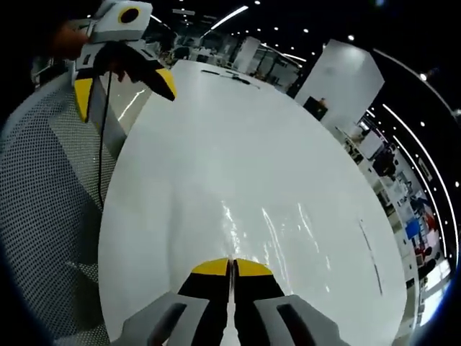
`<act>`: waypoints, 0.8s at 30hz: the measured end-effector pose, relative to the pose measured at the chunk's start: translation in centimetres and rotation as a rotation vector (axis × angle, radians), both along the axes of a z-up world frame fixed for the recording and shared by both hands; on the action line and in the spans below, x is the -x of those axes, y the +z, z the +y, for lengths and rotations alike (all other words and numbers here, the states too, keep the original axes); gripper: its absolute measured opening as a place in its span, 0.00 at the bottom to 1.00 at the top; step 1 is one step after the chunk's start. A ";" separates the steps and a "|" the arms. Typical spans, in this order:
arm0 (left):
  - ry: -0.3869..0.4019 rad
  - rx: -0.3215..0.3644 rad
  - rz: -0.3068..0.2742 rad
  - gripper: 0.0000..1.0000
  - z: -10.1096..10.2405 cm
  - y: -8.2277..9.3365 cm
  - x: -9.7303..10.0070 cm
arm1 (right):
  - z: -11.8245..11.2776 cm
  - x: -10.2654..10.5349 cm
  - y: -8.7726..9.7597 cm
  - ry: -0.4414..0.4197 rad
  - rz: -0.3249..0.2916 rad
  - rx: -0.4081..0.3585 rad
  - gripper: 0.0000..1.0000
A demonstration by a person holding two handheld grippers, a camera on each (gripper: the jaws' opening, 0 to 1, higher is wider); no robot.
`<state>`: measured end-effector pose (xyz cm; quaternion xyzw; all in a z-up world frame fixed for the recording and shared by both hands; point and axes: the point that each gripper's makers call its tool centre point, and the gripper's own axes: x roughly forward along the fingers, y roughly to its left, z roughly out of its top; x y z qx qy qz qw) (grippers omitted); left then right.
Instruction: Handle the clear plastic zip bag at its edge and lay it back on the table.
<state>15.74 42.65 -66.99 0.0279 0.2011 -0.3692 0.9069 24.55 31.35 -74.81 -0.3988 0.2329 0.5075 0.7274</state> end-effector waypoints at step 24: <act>-0.064 -0.051 0.010 0.69 -1.0 -0.8 0.1 | -2.8 3.1 0.5 -0.136 0.117 -0.078 0.36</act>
